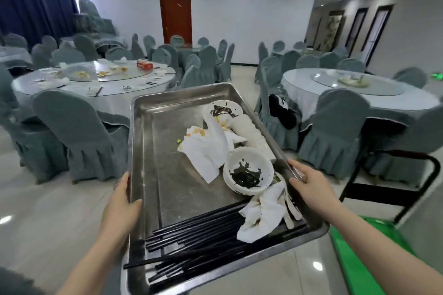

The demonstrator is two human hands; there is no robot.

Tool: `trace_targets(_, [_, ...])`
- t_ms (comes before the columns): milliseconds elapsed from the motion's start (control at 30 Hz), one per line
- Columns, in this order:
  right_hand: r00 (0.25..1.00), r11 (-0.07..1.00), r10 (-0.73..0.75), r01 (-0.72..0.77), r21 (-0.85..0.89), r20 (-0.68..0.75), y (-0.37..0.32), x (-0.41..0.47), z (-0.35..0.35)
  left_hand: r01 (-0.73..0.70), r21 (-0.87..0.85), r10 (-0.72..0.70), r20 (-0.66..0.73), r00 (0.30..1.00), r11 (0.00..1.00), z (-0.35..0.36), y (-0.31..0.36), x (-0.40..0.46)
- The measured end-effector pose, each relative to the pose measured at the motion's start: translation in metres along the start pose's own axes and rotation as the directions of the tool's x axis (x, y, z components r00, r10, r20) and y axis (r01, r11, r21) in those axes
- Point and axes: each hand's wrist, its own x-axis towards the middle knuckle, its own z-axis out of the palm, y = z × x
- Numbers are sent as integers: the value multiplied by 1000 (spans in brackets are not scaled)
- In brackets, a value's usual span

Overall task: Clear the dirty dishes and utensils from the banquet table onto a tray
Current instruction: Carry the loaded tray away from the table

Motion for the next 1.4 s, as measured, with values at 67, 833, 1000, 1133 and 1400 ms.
trace_targets(67, [1000, 1000, 6, -6, 9, -7, 23, 29, -14, -16, -13, 16, -5, 1000, 1000, 35, 20, 15])
trace_targets(833, [986, 982, -73, 45, 181, 152, 92, 427, 52, 104, -21, -107, -177, 978, 994, 224, 51, 323])
trace_targets(1000, [972, 979, -121, 83, 188, 202, 74, 518, 93, 156, 12, -150, -226, 963, 988, 227, 55, 384])
trace_targets(1133, [941, 957, -208, 140, 253, 268, 49, 598, 146, 194, 29, -176, -311, 934, 981, 220, 54, 433])
trace_targets(1400, [759, 884, -455, 324, 335, 466, -59, 723, 280, 347, 60, -246, -592, 768, 936, 173, 32, 479])
